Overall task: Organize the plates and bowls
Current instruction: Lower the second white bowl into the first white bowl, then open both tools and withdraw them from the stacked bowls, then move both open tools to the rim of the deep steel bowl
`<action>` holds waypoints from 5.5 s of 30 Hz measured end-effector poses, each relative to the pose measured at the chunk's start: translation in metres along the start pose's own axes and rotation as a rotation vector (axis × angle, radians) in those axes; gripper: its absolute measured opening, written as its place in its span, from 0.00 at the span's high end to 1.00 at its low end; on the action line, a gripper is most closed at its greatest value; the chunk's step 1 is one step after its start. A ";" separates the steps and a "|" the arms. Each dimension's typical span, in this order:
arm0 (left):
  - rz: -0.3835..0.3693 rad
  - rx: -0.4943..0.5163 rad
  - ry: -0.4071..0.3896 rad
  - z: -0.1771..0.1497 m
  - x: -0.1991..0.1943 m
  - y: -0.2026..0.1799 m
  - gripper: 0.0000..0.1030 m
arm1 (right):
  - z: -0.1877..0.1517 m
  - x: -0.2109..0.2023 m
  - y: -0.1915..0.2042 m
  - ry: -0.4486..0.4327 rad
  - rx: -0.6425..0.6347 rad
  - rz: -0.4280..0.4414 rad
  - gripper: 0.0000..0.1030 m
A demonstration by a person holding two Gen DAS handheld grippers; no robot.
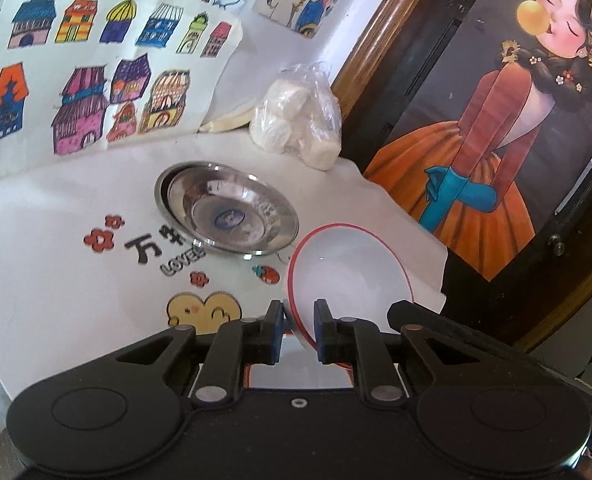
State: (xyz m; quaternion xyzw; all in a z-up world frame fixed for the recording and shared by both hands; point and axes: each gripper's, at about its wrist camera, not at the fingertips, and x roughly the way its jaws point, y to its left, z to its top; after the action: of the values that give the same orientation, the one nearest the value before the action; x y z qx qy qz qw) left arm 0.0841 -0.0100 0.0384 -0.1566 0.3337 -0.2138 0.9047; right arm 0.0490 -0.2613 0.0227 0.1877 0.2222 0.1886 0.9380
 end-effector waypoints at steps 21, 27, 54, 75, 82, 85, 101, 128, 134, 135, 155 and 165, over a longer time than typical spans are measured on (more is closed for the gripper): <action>0.030 -0.019 0.094 -0.029 0.001 0.005 0.82 | -0.021 0.000 -0.009 0.096 0.060 0.008 0.82; 0.036 -0.027 0.105 -0.032 0.003 0.006 0.81 | -0.024 0.002 -0.012 0.116 0.074 0.002 0.82; 0.055 0.023 0.139 -0.031 0.003 0.000 0.78 | -0.031 0.006 -0.020 0.154 0.115 0.004 0.81; 0.114 0.119 0.212 -0.021 0.015 -0.008 0.76 | -0.032 0.008 -0.027 0.160 0.125 0.022 0.80; 0.098 0.087 0.210 -0.022 0.014 -0.004 0.76 | -0.031 0.009 -0.028 0.163 0.127 0.021 0.80; 0.091 0.081 0.208 -0.021 0.013 -0.002 0.75 | -0.032 0.010 -0.028 0.162 0.127 0.020 0.80; 0.161 0.017 0.074 -0.003 -0.010 0.025 0.21 | -0.019 0.008 -0.021 0.144 0.061 -0.002 0.64; 0.272 0.063 0.185 -0.010 -0.003 0.063 0.01 | -0.005 0.006 -0.037 0.261 -0.090 -0.308 0.00; 0.263 0.112 0.227 -0.004 0.004 0.054 0.01 | 0.005 0.008 -0.043 0.329 -0.085 -0.296 0.00; 0.265 0.120 0.228 -0.003 0.006 0.052 0.01 | 0.006 0.009 -0.044 0.344 -0.088 -0.294 0.00; 0.289 0.217 0.327 -0.001 0.030 0.034 0.01 | 0.010 0.034 -0.049 0.478 -0.099 -0.205 0.00; 0.300 0.259 0.352 -0.003 0.038 0.029 0.01 | 0.009 0.046 -0.043 0.518 -0.146 -0.218 0.00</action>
State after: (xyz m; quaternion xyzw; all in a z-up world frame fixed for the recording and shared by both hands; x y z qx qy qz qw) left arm 0.1166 -0.0048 0.0037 0.0514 0.4754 -0.1420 0.8667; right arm 0.1031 -0.2806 -0.0047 0.0400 0.4592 0.1438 0.8757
